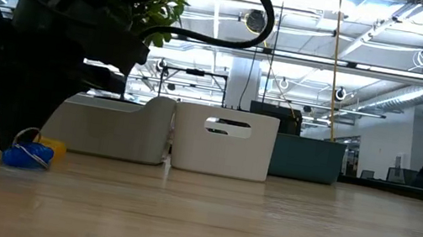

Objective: Sort spring keychains
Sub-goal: Put the yellow spring keychain into the white bin

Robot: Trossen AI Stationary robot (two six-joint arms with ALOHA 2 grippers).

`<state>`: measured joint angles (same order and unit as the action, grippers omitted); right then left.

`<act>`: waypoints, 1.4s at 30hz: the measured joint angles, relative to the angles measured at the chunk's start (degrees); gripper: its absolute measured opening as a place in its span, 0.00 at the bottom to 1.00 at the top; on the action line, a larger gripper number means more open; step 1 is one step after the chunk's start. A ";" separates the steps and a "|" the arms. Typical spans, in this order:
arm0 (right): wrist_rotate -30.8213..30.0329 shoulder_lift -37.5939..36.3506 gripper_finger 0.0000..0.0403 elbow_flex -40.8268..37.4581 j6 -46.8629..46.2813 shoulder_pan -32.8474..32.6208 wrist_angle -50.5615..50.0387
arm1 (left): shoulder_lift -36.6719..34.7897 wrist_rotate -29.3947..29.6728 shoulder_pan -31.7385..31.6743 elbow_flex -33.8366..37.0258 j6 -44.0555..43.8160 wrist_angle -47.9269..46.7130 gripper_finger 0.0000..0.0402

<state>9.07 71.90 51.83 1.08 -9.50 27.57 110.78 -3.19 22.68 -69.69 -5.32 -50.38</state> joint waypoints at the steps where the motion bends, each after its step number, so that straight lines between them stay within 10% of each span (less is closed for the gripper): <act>1: 0.01 0.00 0.62 0.00 0.01 0.00 0.00 | 0.00 0.02 -0.02 0.00 -0.37 0.09 0.02; 27: -0.01 0.02 0.62 0.02 1.31 0.00 -0.23 | -19.02 12.24 3.82 0.54 -4.15 6.27 0.01; 42: -0.16 0.04 0.62 -1.39 4.62 0.00 0.99 | -37.83 16.50 2.33 20.22 -4.80 33.05 0.01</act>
<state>8.91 71.94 50.44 5.70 -9.50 28.57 72.96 13.31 25.01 -49.47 -10.12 -17.33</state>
